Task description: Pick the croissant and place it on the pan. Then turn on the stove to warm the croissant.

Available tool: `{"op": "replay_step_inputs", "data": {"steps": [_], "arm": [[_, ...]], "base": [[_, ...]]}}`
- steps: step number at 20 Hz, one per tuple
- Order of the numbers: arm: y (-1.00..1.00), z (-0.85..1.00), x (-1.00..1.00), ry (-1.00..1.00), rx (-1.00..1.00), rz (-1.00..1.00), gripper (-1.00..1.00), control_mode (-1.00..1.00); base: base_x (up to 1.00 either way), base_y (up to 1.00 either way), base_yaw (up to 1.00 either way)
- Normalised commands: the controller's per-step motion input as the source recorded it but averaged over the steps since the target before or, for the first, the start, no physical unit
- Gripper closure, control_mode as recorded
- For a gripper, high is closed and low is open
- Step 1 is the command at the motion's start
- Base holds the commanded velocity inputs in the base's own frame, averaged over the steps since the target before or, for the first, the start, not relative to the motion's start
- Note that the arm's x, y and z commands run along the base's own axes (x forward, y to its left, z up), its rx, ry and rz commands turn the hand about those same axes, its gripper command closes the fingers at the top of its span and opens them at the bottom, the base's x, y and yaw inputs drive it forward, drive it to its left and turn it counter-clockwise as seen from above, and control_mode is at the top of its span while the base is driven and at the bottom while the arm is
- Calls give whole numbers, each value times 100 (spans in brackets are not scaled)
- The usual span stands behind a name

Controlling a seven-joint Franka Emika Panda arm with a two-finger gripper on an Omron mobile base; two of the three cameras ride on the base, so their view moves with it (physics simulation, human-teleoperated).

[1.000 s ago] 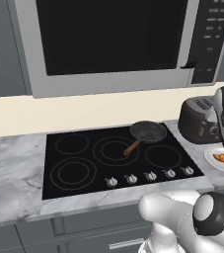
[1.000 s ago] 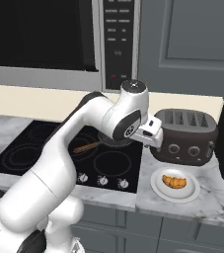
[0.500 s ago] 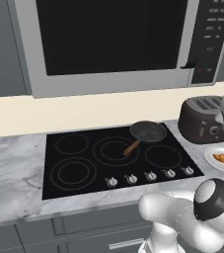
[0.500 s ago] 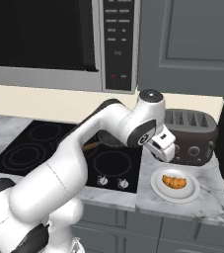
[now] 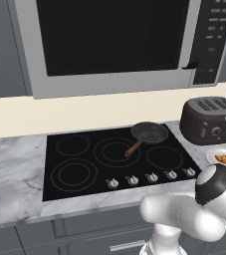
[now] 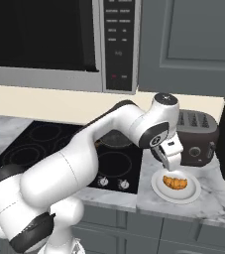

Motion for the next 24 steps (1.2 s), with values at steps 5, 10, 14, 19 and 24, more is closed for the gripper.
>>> {"op": "replay_step_inputs", "data": {"steps": [5, 10, 14, 19, 24], "arm": [[-4, -9, 0, 1, 7, -23, -100, -100], [0, -18, 0, 0, 3, -18, -100, -100], [-2, -24, 0, 0, 0, -12, -100, -100], [-7, -21, 0, 1, 0, -6, -100, -100], [-16, -10, 0, 2, 1, -3, -100, -100]], "base": [[0, 0, 0], [0, 0, 0], [0, 0, 0], [0, 0, 0], [0, 0, 0]]}}
